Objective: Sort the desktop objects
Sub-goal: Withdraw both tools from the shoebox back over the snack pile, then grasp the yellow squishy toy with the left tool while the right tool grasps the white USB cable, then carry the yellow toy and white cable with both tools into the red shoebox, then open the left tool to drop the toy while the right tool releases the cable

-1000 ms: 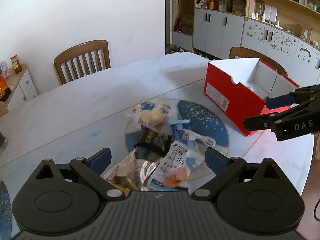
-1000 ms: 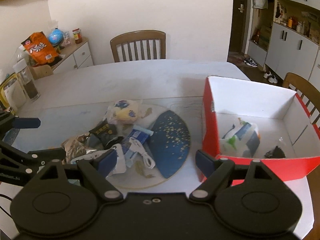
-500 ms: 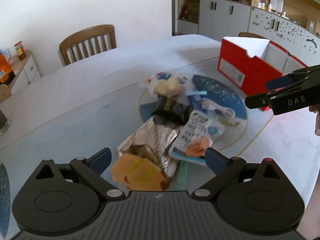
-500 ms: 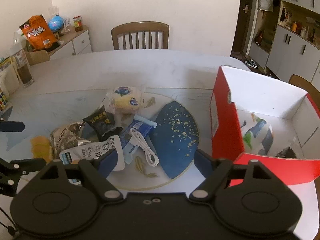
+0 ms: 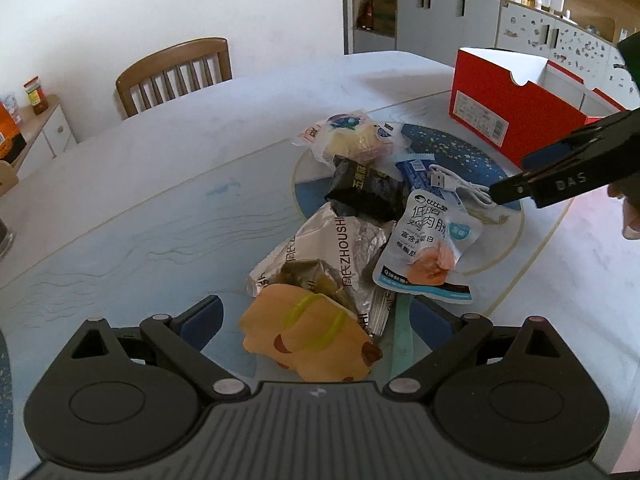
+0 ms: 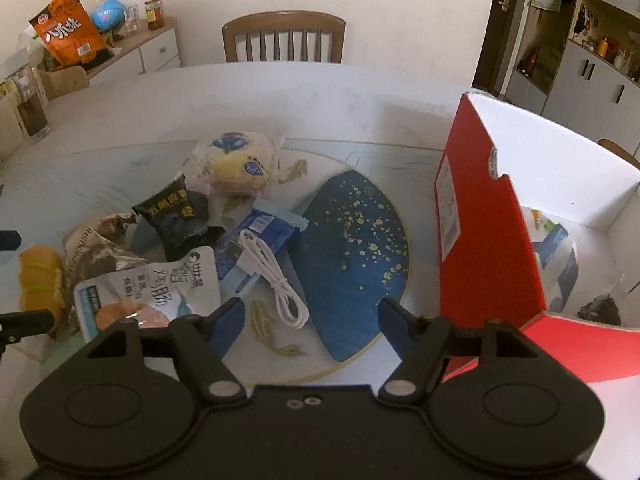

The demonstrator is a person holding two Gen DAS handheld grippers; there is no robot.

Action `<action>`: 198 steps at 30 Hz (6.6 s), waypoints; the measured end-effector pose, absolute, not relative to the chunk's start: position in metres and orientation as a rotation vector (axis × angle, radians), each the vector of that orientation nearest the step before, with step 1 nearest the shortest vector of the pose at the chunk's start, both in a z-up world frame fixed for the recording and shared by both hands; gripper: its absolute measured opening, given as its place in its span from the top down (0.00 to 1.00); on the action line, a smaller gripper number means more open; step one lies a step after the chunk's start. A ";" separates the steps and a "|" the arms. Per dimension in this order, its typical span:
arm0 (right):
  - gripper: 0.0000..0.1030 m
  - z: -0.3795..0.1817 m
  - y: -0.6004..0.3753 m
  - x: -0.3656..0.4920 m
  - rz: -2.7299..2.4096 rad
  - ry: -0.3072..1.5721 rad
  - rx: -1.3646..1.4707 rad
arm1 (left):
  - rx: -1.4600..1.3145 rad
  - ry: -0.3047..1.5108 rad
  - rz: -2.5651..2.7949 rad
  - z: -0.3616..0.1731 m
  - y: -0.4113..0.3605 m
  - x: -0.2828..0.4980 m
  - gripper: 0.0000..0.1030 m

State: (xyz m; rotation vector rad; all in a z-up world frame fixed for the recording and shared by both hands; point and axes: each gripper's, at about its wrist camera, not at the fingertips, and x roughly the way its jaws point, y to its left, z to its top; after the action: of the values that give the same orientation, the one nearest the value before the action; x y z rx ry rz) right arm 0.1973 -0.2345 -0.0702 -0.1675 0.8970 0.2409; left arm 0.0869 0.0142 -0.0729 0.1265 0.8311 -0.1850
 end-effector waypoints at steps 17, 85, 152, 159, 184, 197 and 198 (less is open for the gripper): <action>0.44 -0.095 -0.225 0.223 0.281 0.938 -0.214 | 0.231 0.836 -0.211 -0.096 0.010 0.085 0.21; 0.90 0.044 -0.337 0.148 0.225 0.736 0.007 | 0.197 0.643 -0.393 0.038 -0.127 0.114 0.29; 0.90 -0.058 -0.487 0.318 0.152 1.067 -0.150 | 0.438 1.027 -0.579 -0.043 -0.370 0.333 0.28; 0.90 -0.068 -0.484 0.324 0.145 1.138 -0.158 | 0.426 1.060 -0.587 -0.052 -0.368 0.341 0.28; 0.70 -0.028 -0.491 0.298 0.196 1.071 -0.082 | 0.370 1.021 -0.609 -0.041 -0.357 0.329 0.26; 0.44 0.007 -0.491 0.279 0.214 0.993 -0.081 | 0.314 0.952 -0.619 -0.015 -0.335 0.304 0.26; 0.44 0.008 -0.491 0.275 0.214 0.988 -0.080 | 0.307 0.946 -0.618 -0.013 -0.333 0.301 0.26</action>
State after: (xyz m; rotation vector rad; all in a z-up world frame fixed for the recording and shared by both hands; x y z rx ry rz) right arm 0.2753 -0.4909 0.0081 -0.0801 0.9879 0.2144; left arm 0.3014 -0.3329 -0.0126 0.3067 0.9463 -0.6176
